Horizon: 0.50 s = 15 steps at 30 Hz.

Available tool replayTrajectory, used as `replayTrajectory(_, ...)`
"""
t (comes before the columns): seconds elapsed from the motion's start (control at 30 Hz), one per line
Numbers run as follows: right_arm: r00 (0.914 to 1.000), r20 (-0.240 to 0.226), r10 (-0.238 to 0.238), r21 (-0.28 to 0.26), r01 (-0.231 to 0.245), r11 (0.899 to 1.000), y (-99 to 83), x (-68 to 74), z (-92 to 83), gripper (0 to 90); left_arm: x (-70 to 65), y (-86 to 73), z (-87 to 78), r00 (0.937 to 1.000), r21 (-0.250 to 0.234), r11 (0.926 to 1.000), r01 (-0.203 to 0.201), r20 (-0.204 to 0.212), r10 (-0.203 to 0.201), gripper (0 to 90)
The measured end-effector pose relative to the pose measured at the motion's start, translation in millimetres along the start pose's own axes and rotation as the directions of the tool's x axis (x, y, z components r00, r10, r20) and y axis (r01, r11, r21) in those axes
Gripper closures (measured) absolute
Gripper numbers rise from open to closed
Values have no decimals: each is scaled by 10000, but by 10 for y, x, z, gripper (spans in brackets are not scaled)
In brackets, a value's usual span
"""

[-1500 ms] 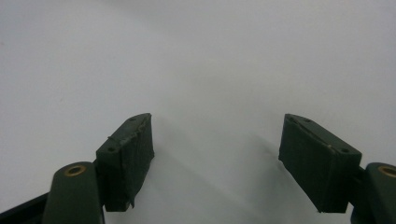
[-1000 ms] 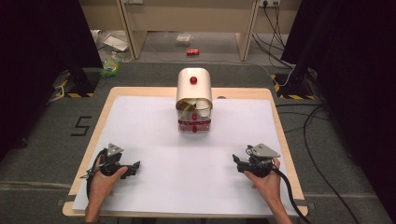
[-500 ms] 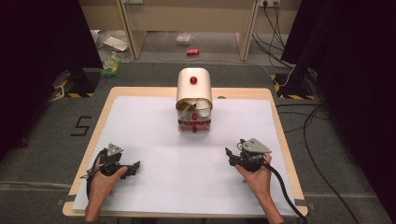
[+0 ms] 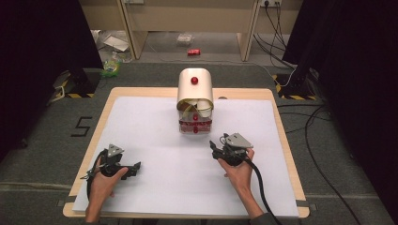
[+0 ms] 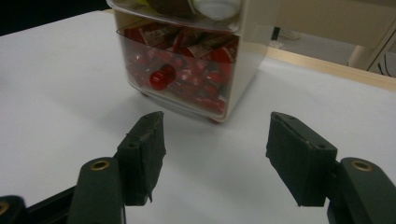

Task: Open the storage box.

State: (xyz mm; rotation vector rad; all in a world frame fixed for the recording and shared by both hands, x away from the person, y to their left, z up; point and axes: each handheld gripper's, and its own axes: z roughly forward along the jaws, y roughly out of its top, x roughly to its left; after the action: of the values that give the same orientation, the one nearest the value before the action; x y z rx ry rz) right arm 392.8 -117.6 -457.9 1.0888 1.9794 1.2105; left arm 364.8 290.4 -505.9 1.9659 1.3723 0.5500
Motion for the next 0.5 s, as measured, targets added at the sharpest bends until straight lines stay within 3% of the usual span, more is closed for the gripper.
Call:
replayTrajectory(0.2, 10000, 31, -70, -122, 71, 9999, 43, 149, 136, 415, 0, 0, 0, 10000, 0, 10000, 4, 5, -4, 0)
replayTrajectory(0.5, 9994, 307, 171, -279, -163, 9995, 30, 212, 254, 465, 1, 0, 0, 10000, -9, 10000, 15, 10, -15, 0)
